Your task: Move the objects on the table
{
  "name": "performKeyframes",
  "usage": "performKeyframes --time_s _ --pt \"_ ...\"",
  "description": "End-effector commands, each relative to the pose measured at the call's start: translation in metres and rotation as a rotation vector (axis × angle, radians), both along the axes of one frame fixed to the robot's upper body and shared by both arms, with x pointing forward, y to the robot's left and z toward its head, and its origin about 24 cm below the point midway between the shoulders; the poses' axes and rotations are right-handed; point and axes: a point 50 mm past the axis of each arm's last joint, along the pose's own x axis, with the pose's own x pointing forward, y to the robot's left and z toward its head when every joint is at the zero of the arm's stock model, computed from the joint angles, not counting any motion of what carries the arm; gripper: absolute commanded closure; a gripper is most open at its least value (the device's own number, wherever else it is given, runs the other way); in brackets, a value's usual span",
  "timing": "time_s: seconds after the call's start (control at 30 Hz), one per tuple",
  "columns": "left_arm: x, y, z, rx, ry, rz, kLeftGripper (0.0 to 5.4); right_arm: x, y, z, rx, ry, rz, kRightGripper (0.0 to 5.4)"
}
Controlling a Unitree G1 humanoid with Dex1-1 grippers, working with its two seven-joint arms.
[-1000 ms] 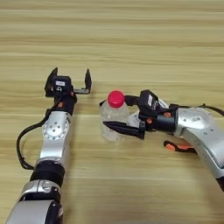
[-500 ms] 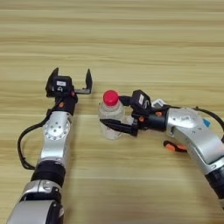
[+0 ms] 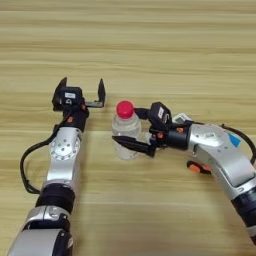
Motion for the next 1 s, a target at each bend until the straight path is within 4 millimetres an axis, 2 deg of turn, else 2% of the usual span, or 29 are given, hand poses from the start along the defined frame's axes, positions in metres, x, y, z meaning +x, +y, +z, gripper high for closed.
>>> performKeyframes --time_s 0.03,0.33,0.6,0.77,1.0 --pt "0.001 -0.002 0.003 0.005 -0.014 -0.005 0.0 0.004 -0.001 0.001 -0.008 -0.01 -0.012 0.95" --pt "0.001 -0.002 0.003 0.005 -0.014 -0.007 0.0 0.008 -0.003 0.008 0.019 -0.038 -0.029 0.02" --pt "0.001 -0.003 0.003 0.006 -0.013 -0.007 0.0 0.011 -0.012 0.018 0.028 -0.087 -0.01 0.02" --pt "0.001 -0.003 0.003 0.005 -0.014 -0.007 0.0 0.011 -0.029 0.029 0.003 -0.162 0.01 0.02" --pt "0.001 -0.003 0.003 0.006 -0.014 -0.008 0.0 -0.002 -0.05 0.05 0.006 -0.218 0.086 0.02"
